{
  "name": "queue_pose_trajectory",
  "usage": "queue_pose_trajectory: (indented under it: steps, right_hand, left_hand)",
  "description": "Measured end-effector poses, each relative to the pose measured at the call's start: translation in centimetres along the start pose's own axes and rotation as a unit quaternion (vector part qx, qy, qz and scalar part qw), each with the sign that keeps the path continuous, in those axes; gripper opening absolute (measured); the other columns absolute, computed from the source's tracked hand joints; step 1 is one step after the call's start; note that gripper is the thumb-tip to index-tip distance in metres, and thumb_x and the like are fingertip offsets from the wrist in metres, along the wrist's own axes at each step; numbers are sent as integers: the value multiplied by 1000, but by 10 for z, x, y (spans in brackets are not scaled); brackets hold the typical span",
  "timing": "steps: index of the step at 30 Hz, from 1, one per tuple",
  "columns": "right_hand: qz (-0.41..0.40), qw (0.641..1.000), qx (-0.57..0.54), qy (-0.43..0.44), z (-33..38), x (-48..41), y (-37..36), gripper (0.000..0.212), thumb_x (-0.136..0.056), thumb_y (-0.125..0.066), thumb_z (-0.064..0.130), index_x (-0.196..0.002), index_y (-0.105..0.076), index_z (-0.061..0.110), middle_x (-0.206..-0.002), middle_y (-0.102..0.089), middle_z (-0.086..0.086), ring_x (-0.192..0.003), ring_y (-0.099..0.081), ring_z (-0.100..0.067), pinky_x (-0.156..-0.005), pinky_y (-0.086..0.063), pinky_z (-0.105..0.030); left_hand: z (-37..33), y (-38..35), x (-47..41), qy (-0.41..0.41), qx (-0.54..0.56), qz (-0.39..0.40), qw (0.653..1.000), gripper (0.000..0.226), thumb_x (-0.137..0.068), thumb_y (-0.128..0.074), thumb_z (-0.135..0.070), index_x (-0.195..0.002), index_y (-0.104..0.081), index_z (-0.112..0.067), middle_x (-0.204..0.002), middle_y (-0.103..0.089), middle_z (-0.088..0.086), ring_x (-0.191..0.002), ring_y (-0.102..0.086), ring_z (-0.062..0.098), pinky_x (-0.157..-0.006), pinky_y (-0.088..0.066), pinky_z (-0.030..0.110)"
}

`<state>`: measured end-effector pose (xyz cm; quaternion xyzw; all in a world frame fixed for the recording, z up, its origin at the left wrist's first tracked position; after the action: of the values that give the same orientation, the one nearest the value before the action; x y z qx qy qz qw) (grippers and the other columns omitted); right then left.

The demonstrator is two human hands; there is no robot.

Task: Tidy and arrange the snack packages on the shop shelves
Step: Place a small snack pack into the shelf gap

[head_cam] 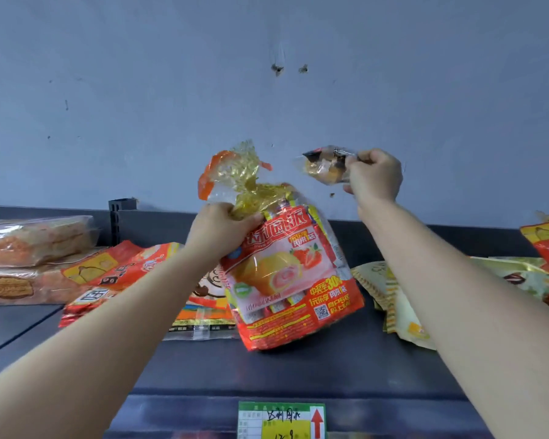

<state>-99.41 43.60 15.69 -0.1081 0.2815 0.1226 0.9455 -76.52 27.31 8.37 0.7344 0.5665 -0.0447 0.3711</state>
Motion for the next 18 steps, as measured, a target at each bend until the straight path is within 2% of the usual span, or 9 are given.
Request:
queue_pose_trajectory:
  steps: [1, 3, 6, 8, 11, 14, 16, 18]
  right_hand:
    - [6, 1000, -6, -1, 5, 2, 2, 20, -85, -64, 16, -68, -57, 22, -70, -60, 8, -62, -63, -18, -66, -61, -41]
    - [24, 999, -27, -26, 5, 8, 8, 21, -85, -64, 12, -66, -56, 20, -69, -61, 2, -56, -58, -18, -61, -60, -38]
    - [32, 996, -60, -57, -4, 15, 22, 21, -86, -64, 10, -67, -57, 17, -72, -62, -2, -61, -59, -19, -60, -58, -32]
    - [30, 995, -65, -69, -13, 19, 31, 20, -86, -64, 10, -69, -58, 17, -76, -62, -3, -62, -60, -19, -60, -58, -31]
    - [24, 996, -48, -75, -22, 21, 43, 18, -88, -65, 10, -74, -58, 18, -77, -62, -2, -62, -61, -16, -63, -59, -32]
    - [25, 994, -51, -91, -27, 23, 52, 12, -89, -65, 12, -81, -59, 17, -84, -65, -2, -70, -64, -16, -65, -59, -32]
    - [33, 992, -60, -106, -29, 26, 53, 9, -89, -65, 12, -82, -60, 16, -85, -65, -3, -71, -65, -16, -64, -59, -31]
    - [37, 991, -63, -112, -28, 30, 54, 8, -89, -65, 13, -83, -60, 15, -83, -66, -4, -69, -64, -16, -61, -57, -29]
  left_hand:
    - [-6, -6, -6, -4, -29, -11, 999, 46, -83, -64, -57, -73, -53, -12, -98, -63, 12, -89, -60, 28, -74, -49, 38]
    - [-11, -20, -19, 2, -63, -18, 998, 47, -83, -60, -62, -69, -46, -19, -107, -59, 13, -95, -59, 32, -83, -50, 43]
    - [-15, -37, -32, 12, -85, -23, 996, 47, -82, -57, -66, -89, -56, -20, -118, -52, 10, -102, -57, 32, -92, -48, 50]
    - [-20, -53, -37, 7, -80, -1, 997, 57, -80, -58, -68, -114, -60, -22, -128, -47, 8, -113, -53, 31, -100, -42, 49]
    - [-28, -83, -38, -39, -23, 106, 993, 80, -78, -64, -65, -146, -36, -31, -153, -26, 4, -137, -36, 31, -112, -31, 51]
    - [-23, -101, -34, -24, 124, 211, 969, 98, -82, -75, -33, -153, -7, -37, -162, 6, 0, -147, -14, 28, -112, -33, 46]
    - [-13, -101, -32, -22, 99, 190, 977, 104, -82, -75, -32, -153, 1, -34, -162, 9, 1, -147, -15, 28, -111, -35, 45]
    - [-9, -92, -31, -39, 22, 113, 993, 102, -80, -73, -47, -154, -5, -28, -161, -4, 5, -143, -25, 31, -110, -36, 51]
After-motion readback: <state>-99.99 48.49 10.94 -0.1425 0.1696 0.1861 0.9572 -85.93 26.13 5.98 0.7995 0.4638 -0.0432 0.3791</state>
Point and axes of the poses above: each hand's wrist, its own x-axis away from the middle knuckle, its own y-axis out of the back of the hand, z = x × y, the point moved 9 cm from there along -x, towards the middle knuckle
